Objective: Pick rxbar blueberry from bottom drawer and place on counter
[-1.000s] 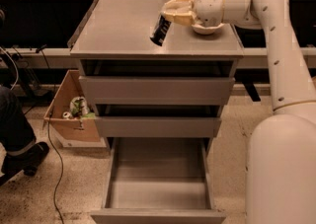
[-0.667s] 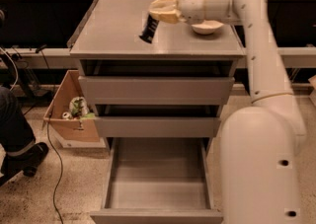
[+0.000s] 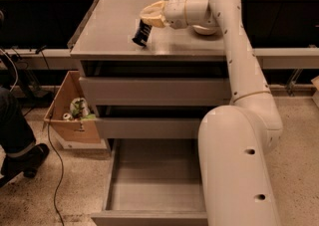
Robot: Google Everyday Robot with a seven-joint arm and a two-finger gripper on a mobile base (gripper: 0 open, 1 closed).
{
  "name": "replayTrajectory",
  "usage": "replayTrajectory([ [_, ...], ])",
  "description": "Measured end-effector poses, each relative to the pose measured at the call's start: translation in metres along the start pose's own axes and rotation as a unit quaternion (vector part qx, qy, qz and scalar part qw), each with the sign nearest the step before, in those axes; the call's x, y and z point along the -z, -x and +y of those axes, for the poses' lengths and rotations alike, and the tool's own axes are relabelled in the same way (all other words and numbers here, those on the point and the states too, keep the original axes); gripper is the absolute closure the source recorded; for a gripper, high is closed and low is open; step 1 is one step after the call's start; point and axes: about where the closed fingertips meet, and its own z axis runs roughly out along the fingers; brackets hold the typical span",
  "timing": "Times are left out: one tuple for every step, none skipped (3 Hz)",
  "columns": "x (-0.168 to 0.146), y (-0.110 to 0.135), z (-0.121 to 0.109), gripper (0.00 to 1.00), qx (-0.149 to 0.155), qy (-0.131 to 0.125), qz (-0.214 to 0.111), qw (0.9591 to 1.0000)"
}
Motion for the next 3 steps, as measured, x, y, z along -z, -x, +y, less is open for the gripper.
replayTrajectory([
  [-0.022,-0.022,-0.003,0.82,-0.017,-0.006,0.016,0.9997],
  [-0.037,-0.037,-0.001,0.58,-0.030,-0.006,0.024,0.9993],
  [-0.044,-0.043,0.000,0.35,-0.038,-0.005,0.023,0.9990],
])
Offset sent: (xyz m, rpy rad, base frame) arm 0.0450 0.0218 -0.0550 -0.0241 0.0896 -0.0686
